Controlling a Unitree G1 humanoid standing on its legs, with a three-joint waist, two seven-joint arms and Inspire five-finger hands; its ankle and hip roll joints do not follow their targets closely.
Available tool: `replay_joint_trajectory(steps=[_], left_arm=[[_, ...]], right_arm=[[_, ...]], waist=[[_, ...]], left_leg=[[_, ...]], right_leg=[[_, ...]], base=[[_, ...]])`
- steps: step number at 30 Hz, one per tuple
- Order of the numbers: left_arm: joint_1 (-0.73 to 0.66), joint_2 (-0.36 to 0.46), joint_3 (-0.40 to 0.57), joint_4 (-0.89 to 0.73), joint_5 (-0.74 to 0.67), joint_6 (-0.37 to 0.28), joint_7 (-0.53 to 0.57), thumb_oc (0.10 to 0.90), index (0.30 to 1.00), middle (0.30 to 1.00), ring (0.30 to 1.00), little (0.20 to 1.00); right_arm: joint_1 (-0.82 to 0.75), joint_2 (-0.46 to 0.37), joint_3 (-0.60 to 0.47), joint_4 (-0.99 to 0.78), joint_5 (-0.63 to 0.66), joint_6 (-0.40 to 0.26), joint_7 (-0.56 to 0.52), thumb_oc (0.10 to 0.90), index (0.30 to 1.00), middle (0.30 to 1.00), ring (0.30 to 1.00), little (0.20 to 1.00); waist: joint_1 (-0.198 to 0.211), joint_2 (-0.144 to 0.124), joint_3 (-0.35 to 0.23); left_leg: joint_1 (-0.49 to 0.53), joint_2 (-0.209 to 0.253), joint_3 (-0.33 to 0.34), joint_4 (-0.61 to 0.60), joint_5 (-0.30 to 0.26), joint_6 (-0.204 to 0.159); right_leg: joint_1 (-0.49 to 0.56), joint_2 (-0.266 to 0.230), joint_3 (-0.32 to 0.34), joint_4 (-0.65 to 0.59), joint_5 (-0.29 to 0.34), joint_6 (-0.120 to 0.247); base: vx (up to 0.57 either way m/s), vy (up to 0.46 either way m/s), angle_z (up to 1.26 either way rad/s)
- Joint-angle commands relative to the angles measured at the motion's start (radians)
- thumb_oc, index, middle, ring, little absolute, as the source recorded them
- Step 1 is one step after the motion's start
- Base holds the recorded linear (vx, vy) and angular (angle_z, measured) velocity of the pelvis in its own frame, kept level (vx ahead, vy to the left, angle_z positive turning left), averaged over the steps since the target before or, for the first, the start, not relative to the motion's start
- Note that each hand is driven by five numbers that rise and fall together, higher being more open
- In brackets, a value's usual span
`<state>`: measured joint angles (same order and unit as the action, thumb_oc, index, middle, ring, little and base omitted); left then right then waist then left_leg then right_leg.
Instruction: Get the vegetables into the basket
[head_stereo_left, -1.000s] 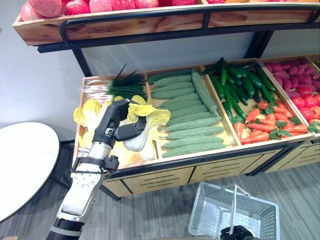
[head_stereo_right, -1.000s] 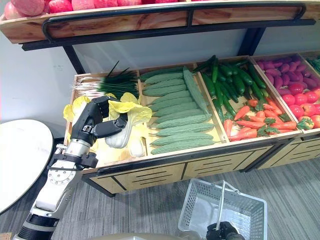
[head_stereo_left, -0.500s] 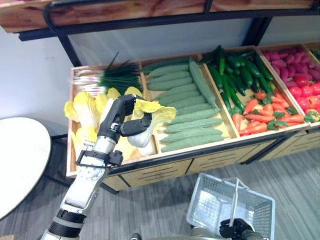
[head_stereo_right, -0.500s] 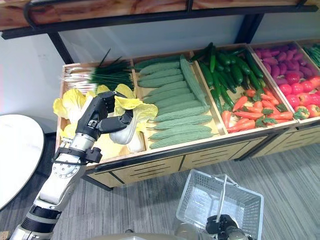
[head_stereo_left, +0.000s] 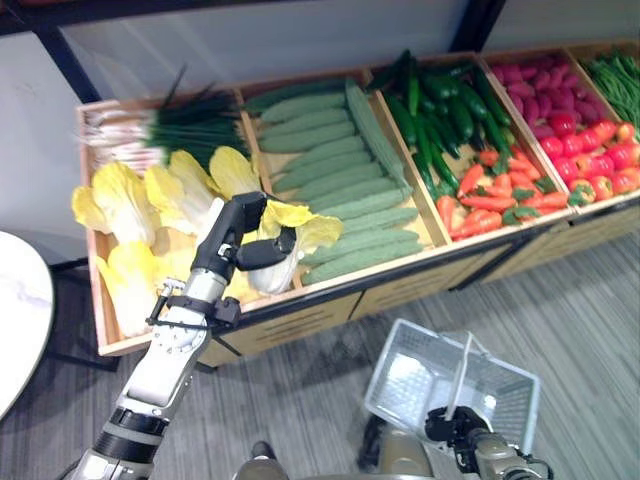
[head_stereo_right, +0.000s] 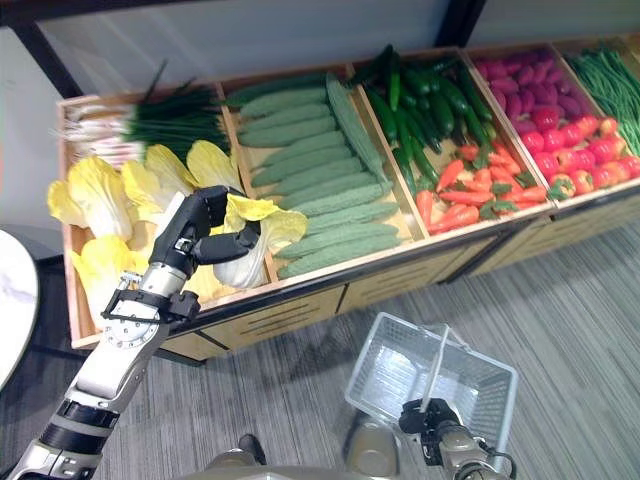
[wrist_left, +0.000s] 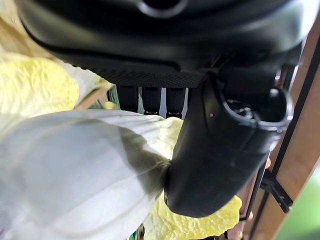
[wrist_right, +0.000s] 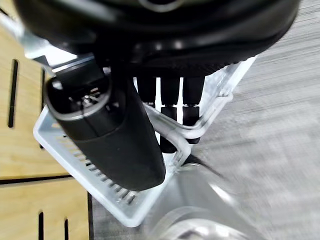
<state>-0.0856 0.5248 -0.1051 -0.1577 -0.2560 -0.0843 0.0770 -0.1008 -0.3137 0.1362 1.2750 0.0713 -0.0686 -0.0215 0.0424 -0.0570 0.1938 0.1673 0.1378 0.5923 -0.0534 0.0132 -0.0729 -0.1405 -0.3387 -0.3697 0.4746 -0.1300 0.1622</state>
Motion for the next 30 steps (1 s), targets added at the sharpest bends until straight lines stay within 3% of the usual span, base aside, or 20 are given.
replay_joint_trajectory(steps=[1,3,7,9,14,23,30], left_arm=[[-0.047,0.003,0.087,-0.127,-0.007,-0.117,0.030,0.400,0.300,0.300,0.300,0.300],[-0.039,-0.005,0.085,-0.123,-0.005,-0.113,0.027,0.400,0.300,0.300,0.300,0.300],[-0.031,-0.013,0.078,-0.122,-0.014,-0.107,0.019,0.400,0.300,0.300,0.300,0.300],[-0.022,-0.020,0.078,-0.118,-0.021,-0.102,0.017,0.400,0.300,0.300,0.300,0.300],[-0.003,-0.038,0.083,-0.115,-0.023,-0.094,0.017,0.400,0.300,0.300,0.300,0.300],[0.003,-0.052,0.074,-0.120,-0.030,-0.087,0.012,0.400,0.300,0.300,0.300,0.300],[-0.007,-0.054,0.061,-0.123,-0.040,-0.089,0.007,0.400,0.300,0.300,0.300,0.300]], right_arm=[[0.020,0.012,0.080,0.017,-0.033,-0.011,0.009,0.400,0.300,0.300,0.300,0.300],[0.024,0.012,0.085,0.021,-0.036,-0.012,0.012,0.400,0.300,0.300,0.300,0.300],[0.032,0.009,0.091,0.020,-0.040,-0.012,0.014,0.400,0.300,0.300,0.300,0.300],[0.040,-0.007,0.090,0.022,-0.040,-0.014,0.010,0.400,0.300,0.300,0.300,0.300],[0.050,-0.024,0.084,0.021,-0.037,-0.018,0.009,0.400,0.300,0.300,0.300,0.300],[0.072,-0.030,0.074,0.039,-0.032,-0.022,0.005,0.400,0.300,0.300,0.300,0.300],[0.077,-0.023,0.072,0.047,-0.029,-0.024,0.001,0.400,0.300,0.300,0.300,0.300]], waist=[[0.018,-0.028,-0.108],[0.019,-0.023,-0.115],[0.013,-0.010,-0.107],[0.012,0.013,-0.098],[0.006,0.038,-0.079],[-0.007,0.060,-0.073],[-0.018,0.057,-0.074]], left_leg=[[-0.118,-0.014,-0.036,-0.033,0.058,-0.004],[-0.114,0.010,-0.041,-0.030,0.079,-0.019],[-0.125,0.055,-0.030,-0.025,0.141,-0.039],[-0.140,0.112,-0.053,-0.017,0.197,-0.075],[-0.144,0.154,-0.073,-0.003,0.236,-0.102],[-0.143,0.189,-0.079,0.023,0.256,-0.127],[-0.158,0.191,-0.091,0.086,0.227,-0.130]], right_leg=[[0.209,0.049,0.082,-0.330,0.150,0.067],[0.233,0.081,0.079,-0.368,0.100,0.046],[0.257,0.128,0.044,-0.407,0.098,0.016],[0.289,0.183,0.033,-0.437,0.071,-0.017],[0.315,0.226,0.035,-0.464,0.059,-0.043],[0.347,0.255,0.045,-0.520,0.067,-0.059],[0.351,0.249,0.066,-0.534,0.076,-0.060]], base=[[0.01,-0.275,-0.49],[0.01,-0.241,-0.59],[-0.08,-0.225,0.00],[-0.08,-0.329,-0.04],[-0.04,-0.147,0.03],[-0.02,-0.067,-0.04],[-0.01,0.004,-0.05]])
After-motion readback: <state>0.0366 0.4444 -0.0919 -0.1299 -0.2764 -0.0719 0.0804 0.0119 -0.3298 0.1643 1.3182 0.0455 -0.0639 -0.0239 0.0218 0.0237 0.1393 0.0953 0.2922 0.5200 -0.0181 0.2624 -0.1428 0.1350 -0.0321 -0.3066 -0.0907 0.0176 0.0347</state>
